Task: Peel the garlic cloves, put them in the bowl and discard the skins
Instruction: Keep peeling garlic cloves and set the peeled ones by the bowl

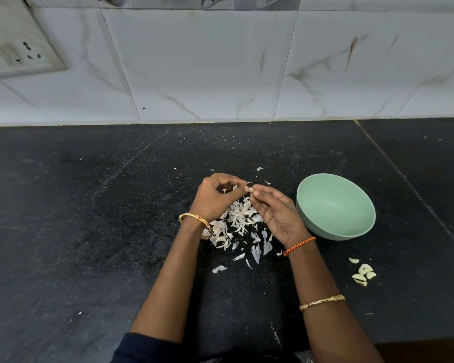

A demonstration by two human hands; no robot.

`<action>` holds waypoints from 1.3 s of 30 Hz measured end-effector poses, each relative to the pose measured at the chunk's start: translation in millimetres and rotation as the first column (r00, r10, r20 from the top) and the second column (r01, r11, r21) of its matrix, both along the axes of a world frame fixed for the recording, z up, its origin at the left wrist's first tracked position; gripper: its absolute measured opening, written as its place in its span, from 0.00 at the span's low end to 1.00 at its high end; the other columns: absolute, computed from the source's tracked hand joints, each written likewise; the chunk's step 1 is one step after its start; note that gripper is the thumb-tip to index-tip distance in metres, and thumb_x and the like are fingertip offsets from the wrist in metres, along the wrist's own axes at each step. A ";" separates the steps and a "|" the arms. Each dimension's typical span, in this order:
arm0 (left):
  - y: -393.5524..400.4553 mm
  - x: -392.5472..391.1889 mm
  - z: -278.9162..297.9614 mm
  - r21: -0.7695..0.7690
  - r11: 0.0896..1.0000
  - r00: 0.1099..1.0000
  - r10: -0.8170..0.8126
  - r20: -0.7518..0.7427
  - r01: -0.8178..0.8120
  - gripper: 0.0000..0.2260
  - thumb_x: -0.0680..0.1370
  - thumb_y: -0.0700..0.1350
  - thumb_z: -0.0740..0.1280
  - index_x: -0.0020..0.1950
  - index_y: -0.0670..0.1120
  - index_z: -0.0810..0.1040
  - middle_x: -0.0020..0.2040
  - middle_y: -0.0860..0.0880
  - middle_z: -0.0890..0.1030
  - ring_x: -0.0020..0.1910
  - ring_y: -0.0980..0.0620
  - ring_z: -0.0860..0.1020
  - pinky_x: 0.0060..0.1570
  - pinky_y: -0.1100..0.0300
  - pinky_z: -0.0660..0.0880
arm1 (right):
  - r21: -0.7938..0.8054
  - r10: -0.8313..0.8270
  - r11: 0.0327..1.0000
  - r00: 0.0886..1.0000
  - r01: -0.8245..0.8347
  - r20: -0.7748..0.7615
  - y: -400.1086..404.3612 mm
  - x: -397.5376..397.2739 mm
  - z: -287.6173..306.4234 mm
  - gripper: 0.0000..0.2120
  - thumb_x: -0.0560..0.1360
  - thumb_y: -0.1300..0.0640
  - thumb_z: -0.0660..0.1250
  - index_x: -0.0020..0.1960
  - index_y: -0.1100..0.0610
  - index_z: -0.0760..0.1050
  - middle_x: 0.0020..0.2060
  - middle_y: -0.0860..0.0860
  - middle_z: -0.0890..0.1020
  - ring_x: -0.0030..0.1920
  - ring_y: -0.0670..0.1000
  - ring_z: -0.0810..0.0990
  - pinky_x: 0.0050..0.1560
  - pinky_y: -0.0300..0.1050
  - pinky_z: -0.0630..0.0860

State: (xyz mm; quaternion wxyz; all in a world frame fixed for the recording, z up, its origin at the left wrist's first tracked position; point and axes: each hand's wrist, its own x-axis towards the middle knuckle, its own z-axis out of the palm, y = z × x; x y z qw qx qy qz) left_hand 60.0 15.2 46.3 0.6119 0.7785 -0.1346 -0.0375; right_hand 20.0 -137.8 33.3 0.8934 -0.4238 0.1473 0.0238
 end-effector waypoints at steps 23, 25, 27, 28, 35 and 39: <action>-5.5 -2.6 -3.3 0.570 0.814 0.880 -0.186 0.436 -0.110 0.05 0.73 0.46 0.72 0.47 0.47 0.85 0.55 0.51 0.75 0.50 0.54 0.72 0.38 0.60 0.69 | -0.066 -0.011 0.998 0.994 0.004 -0.105 -3.9 -1.3 -0.4 0.06 0.73 0.72 0.67 0.48 0.66 0.78 0.44 0.60 0.83 0.43 0.51 0.85 0.46 0.39 0.82; -7.0 -5.0 -3.3 0.591 0.796 0.873 -0.189 0.449 -0.131 0.06 0.74 0.46 0.72 0.48 0.47 0.85 0.49 0.50 0.74 0.47 0.54 0.73 0.36 0.61 0.67 | -0.121 -0.012 0.993 0.994 -0.001 -0.104 -4.6 -0.7 -0.3 0.06 0.72 0.73 0.68 0.47 0.66 0.78 0.44 0.60 0.82 0.43 0.52 0.84 0.45 0.38 0.81; -9.2 -8.2 -1.9 0.621 0.772 0.882 -0.191 0.430 -0.135 0.07 0.75 0.47 0.70 0.49 0.47 0.84 0.42 0.52 0.73 0.42 0.55 0.73 0.35 0.61 0.65 | -0.174 -0.005 0.985 0.995 -0.012 -0.101 -5.3 -0.1 0.8 0.06 0.72 0.73 0.68 0.47 0.67 0.78 0.43 0.60 0.82 0.42 0.51 0.84 0.44 0.37 0.81; -10.3 -9.3 -1.7 0.631 0.764 0.888 -0.190 0.419 -0.134 0.07 0.75 0.47 0.69 0.49 0.47 0.84 0.39 0.54 0.72 0.40 0.55 0.72 0.35 0.61 0.64 | -0.199 -0.002 0.980 0.995 -0.018 -0.100 -5.4 0.3 1.5 0.06 0.72 0.74 0.68 0.47 0.67 0.78 0.43 0.60 0.82 0.41 0.51 0.84 0.43 0.37 0.81; -13.6 -8.4 -8.9 0.544 0.827 0.893 -0.130 0.432 -0.143 0.03 0.70 0.41 0.73 0.38 0.41 0.83 0.32 0.56 0.70 0.30 0.55 0.68 0.30 0.65 0.59 | -0.302 0.005 0.953 0.994 -0.037 -0.108 -4.2 2.3 2.9 0.06 0.71 0.73 0.69 0.46 0.66 0.79 0.40 0.59 0.82 0.39 0.49 0.84 0.42 0.36 0.80; -15.1 -7.3 -14.9 0.474 0.868 0.899 -0.083 0.430 -0.146 0.05 0.68 0.40 0.74 0.34 0.41 0.80 0.31 0.54 0.70 0.28 0.56 0.66 0.31 0.64 0.62 | -0.311 0.012 0.949 0.993 -0.046 -0.113 -3.2 3.3 4.7 0.06 0.71 0.73 0.69 0.46 0.66 0.80 0.41 0.59 0.83 0.39 0.49 0.84 0.43 0.36 0.80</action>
